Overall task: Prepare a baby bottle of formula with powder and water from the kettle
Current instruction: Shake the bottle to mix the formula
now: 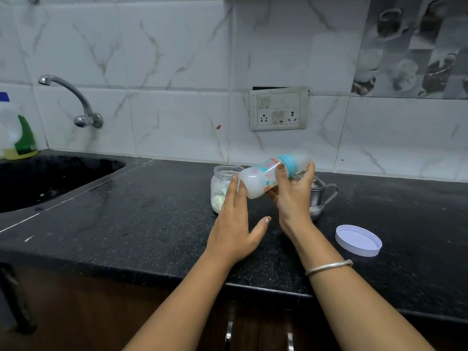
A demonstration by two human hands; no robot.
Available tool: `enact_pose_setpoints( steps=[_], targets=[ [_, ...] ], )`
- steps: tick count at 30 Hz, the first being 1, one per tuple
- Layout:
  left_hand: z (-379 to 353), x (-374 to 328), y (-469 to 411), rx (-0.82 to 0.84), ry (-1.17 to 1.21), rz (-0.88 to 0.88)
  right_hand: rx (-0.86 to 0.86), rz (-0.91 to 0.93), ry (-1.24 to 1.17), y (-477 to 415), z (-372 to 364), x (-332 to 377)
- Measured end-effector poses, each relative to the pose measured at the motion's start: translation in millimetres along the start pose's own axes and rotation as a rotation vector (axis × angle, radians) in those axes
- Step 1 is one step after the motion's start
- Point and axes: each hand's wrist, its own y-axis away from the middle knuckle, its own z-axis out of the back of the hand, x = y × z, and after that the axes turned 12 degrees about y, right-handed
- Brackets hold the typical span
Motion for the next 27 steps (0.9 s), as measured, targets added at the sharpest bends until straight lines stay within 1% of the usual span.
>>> enact_pose_setpoints(
  steps=[3,6,9,13,16,18,21,24,27],
  targets=[
    [0.0,0.8,-0.6,0.011,-0.024,0.076,0.012,0.163,0.157,6.7,-0.1,0.4],
    [-0.2,0.9,-1.4,0.024,-0.024,0.09,0.01,0.191,0.148,7.7,-0.2,-0.7],
    [-0.1,0.5,-1.3,0.009,-0.002,0.067,0.015,0.087,0.037,2.0,-0.1,-1.8],
    [1.7,0.1,0.0,0.008,0.024,0.002,0.003,-0.127,-0.097,-4.6,2.7,-3.2],
    [4.1,-3.0,0.2,0.015,0.058,-0.026,0.056,-0.286,-0.181,-3.9,2.2,-2.0],
    [5.0,-4.8,0.0,0.008,0.066,-0.025,0.081,-0.322,-0.193,-1.6,1.1,0.4],
    [3.7,-4.3,0.6,0.002,0.063,-0.023,0.085,-0.294,-0.192,-1.1,1.0,1.2],
    [0.0,-0.7,1.3,0.02,0.036,0.002,0.063,-0.166,-0.131,-2.2,1.8,-2.5],
    [-0.2,0.5,-0.1,0.036,-0.005,0.085,0.073,-0.077,-0.175,-0.8,2.2,-0.2]
  ],
)
